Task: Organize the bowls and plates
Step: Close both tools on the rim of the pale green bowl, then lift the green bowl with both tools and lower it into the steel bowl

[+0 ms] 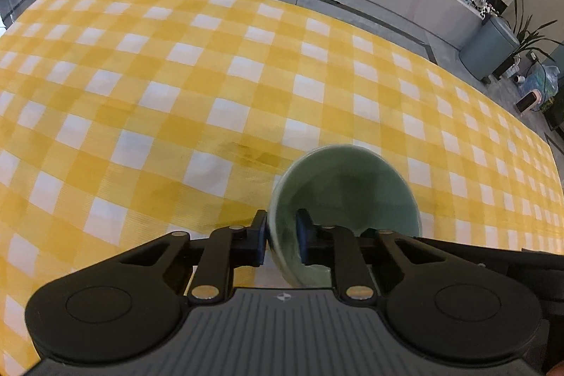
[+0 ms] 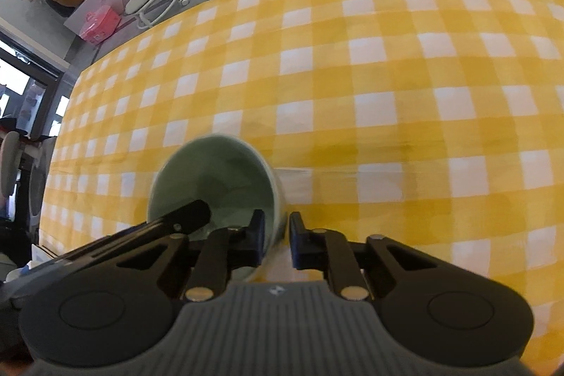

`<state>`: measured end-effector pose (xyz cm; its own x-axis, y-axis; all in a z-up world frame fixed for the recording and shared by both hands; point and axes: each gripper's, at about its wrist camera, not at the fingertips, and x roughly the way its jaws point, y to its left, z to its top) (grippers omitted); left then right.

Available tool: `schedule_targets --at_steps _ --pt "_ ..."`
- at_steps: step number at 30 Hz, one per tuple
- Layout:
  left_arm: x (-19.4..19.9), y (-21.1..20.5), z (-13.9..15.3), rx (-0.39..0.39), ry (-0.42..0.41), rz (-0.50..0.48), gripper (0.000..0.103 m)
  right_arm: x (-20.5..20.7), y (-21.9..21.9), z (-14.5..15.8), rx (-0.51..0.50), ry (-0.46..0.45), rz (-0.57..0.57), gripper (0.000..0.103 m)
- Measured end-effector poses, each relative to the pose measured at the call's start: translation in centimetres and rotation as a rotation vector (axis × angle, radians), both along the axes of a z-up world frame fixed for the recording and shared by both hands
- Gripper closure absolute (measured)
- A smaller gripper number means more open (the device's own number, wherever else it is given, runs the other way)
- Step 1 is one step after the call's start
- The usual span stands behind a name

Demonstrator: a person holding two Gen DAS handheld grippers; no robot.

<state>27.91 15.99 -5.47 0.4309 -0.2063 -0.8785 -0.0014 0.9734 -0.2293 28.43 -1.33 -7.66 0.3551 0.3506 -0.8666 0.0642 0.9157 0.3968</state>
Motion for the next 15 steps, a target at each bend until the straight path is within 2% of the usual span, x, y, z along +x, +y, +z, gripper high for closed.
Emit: schedule_targets --at_steps 2,10,15 --pt "0.1 0.0 -0.1 0.009 0.001 0.013 0.092 0.0 0.0 0.0 -0.003 -0.008 0.008 0.092" --pt "-0.7 -0.3 0.8 0.011 -0.012 0.008 0.094 -0.5 -0.1 -0.2 0.005 0.014 -0.004 0.095" --pt "-2.5 -0.4 2.6 -0.008 -0.027 0.008 0.094 -2.8 -1.3 1.7 0.037 -0.008 -0.010 0.095"
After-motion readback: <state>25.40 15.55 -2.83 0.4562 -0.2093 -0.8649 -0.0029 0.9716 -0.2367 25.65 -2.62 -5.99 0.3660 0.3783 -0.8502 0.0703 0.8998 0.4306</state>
